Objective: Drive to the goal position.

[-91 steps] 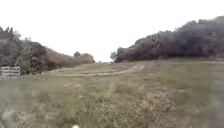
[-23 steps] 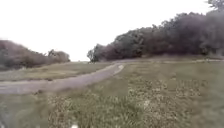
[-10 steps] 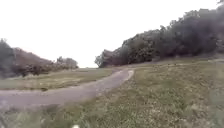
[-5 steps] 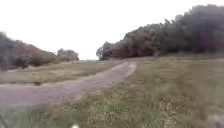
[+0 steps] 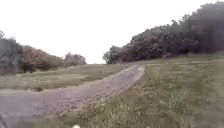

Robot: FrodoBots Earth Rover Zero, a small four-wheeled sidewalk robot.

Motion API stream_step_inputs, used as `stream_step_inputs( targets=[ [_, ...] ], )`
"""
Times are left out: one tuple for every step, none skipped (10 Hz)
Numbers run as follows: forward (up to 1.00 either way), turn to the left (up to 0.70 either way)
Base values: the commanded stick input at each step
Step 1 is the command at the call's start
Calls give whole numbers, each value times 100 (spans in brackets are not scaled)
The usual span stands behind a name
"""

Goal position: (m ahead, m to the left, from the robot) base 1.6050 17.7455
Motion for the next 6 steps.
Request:
stream_step_inputs(
  targets=[
    [85,1],
    [85,1],
    [85,1],
    [85,1],
    [85,1],
    [85,1]
  ],
)
